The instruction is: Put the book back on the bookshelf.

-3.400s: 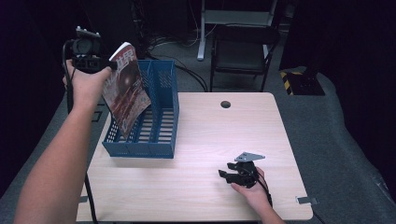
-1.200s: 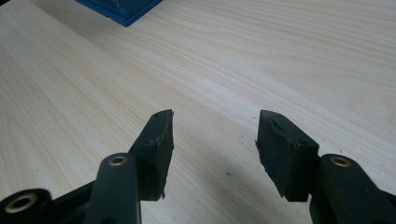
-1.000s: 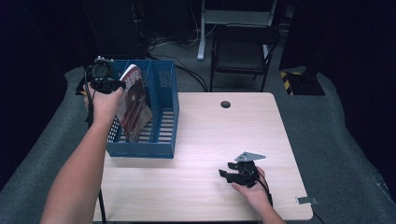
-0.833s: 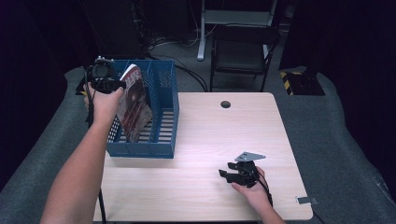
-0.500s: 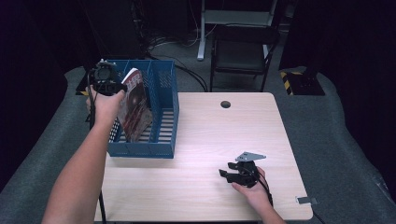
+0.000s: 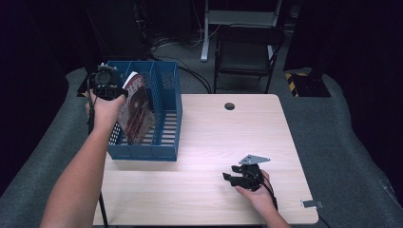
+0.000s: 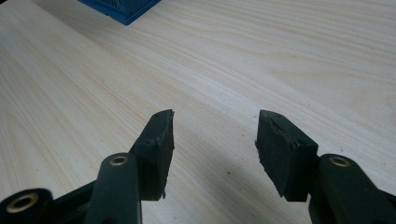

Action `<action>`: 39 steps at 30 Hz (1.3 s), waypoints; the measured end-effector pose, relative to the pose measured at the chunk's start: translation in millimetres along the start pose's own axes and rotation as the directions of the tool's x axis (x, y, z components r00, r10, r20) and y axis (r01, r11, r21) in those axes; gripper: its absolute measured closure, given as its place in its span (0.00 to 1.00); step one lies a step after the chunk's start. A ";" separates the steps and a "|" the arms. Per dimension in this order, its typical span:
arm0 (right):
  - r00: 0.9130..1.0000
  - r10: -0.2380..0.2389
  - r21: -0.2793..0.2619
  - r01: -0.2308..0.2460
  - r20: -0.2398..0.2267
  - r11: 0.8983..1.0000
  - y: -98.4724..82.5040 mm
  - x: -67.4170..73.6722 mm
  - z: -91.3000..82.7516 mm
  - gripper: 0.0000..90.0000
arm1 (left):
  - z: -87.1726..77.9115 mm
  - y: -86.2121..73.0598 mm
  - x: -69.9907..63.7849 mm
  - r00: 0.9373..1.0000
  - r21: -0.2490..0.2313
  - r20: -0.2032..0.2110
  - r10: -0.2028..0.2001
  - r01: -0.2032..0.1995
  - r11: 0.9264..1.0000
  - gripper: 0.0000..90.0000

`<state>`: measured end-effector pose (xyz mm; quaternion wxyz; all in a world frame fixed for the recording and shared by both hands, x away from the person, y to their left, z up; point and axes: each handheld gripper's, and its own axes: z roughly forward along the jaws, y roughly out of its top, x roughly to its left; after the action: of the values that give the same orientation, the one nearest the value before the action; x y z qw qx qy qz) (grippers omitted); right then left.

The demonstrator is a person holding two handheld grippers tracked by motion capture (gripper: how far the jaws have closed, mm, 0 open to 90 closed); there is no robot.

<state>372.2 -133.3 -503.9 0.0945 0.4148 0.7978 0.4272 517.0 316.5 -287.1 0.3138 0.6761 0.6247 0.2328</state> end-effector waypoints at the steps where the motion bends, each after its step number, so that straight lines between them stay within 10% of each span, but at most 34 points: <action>1: 1.000 0.000 -0.001 0.000 0.000 1.000 0.0 0.2 -0.1 0.51 | -0.3 -0.2 -0.7 1.000 0.000 0.002 0.000 0.000 1.000 0.92; 39: 1.000 -0.008 0.010 0.008 -0.001 1.000 -0.4 0.1 1.8 0.51 | -15.4 -16.5 11.9 0.997 -0.005 0.072 0.006 -0.006 1.000 0.88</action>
<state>372.8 -132.3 -505.4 0.0940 0.4118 0.8017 0.4228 495.9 330.7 -289.1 0.3368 0.6853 0.6104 0.2106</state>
